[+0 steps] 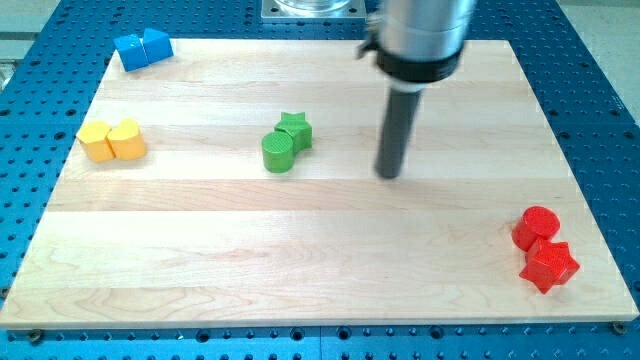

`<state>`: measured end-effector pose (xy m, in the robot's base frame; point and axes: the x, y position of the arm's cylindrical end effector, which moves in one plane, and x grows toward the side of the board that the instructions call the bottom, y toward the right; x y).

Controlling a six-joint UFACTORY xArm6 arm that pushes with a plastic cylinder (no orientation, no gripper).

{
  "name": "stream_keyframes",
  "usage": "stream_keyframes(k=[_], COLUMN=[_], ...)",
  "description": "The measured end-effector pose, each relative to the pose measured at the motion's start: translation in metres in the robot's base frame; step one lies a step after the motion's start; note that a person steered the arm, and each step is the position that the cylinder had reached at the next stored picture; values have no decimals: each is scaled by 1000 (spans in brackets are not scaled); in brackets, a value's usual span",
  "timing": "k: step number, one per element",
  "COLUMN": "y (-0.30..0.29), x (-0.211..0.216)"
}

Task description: Slide the green blocks towards up

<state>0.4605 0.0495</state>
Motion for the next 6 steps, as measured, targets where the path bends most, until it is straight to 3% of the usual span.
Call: stream_keyframes(k=[1,2,3,4,6], y=[-116,-171,-136,-101,-91], x=[24,24,11,-30,-112])
